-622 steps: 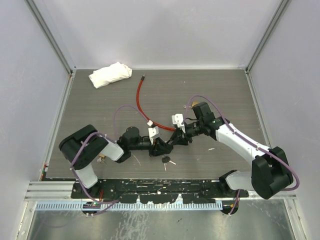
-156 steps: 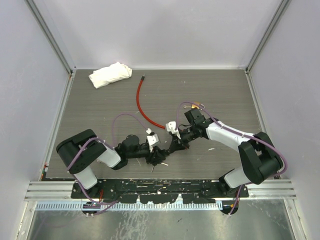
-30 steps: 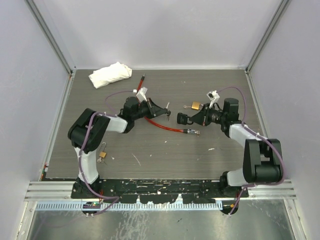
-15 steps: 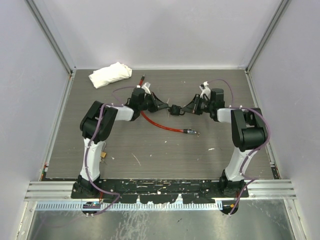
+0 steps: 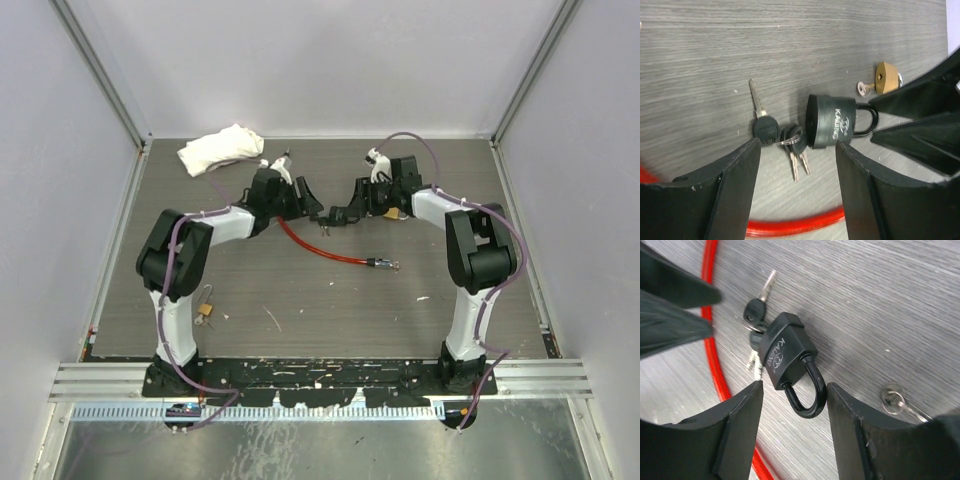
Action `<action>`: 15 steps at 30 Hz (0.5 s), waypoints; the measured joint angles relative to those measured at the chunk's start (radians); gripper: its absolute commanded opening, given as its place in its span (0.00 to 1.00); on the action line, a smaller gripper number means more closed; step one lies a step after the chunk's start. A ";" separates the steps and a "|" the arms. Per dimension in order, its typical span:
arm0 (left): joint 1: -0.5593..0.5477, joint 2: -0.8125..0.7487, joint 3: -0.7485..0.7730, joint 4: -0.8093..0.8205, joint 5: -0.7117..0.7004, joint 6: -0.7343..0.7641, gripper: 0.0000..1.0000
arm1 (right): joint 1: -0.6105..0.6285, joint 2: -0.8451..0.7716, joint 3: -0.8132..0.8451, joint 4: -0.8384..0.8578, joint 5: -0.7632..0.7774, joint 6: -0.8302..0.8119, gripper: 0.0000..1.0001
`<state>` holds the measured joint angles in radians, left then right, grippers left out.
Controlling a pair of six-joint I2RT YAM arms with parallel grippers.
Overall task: Lock with the key
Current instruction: Place the lock at the center of the board.
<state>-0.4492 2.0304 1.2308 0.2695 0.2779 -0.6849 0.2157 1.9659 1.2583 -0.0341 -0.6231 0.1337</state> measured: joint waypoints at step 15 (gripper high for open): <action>0.000 -0.734 -0.568 -0.015 -0.196 0.260 0.83 | -0.006 -0.377 -0.024 -0.269 0.099 -0.370 0.62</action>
<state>-0.4492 1.2964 0.6632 0.2546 0.0814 -0.4248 0.2092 1.5890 1.2343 -0.3035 -0.5243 -0.2367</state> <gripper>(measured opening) 0.772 0.621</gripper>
